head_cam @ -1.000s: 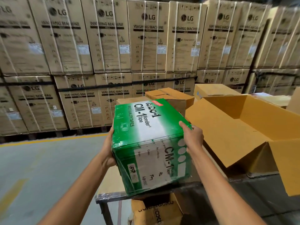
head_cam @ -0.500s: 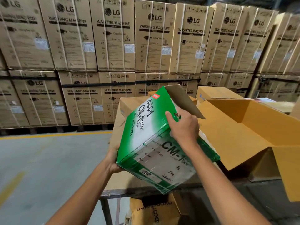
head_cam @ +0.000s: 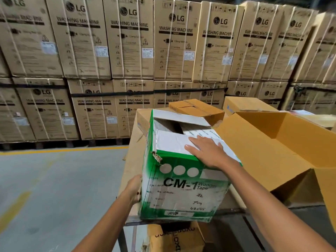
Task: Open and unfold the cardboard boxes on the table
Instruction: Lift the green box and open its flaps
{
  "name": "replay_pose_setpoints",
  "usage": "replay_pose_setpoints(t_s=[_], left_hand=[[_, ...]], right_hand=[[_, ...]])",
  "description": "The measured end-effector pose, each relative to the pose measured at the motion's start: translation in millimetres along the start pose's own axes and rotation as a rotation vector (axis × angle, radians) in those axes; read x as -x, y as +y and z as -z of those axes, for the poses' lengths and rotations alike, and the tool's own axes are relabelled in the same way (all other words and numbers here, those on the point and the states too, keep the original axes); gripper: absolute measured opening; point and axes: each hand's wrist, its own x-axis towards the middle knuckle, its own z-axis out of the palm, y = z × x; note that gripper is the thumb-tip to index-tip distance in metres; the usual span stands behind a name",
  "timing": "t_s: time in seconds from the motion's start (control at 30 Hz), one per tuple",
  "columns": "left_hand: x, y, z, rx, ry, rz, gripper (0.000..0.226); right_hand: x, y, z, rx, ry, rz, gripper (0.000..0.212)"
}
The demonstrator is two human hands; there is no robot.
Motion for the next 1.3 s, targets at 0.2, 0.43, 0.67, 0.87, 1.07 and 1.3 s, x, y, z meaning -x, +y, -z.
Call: replay_pose_setpoints(t_s=[0.2,0.43,0.67,0.87,1.07,1.3], left_hand=[[21.7,88.4,2.6,0.053,-0.059,-0.333,0.031],[24.4,129.1,-28.2,-1.151,0.074,-0.821,0.044],[28.8,125.4,-46.4,-1.413,0.200,-0.923,0.049],[45.3,144.2,-35.3,-1.234,0.330,-1.372,0.057],[82.9,154.9,-45.4,-1.241,0.428,-1.455,0.071],[164.9,164.3,-56.0,-1.499,0.463,-1.253,0.041]], right_hand=[[-4.9,-42.1,-31.1,0.123,-0.005,0.076,0.077],[-8.0,-38.4,-34.7,0.037,0.108,0.051,0.065],[2.8,-34.3,-29.5,-0.024,0.205,0.053,0.055],[6.7,-32.8,33.1,0.089,0.262,0.051,0.077],[30.6,-31.3,81.7,0.229,0.358,0.090,0.062],[79.9,-31.7,74.6,0.270,0.577,0.178,0.035]])
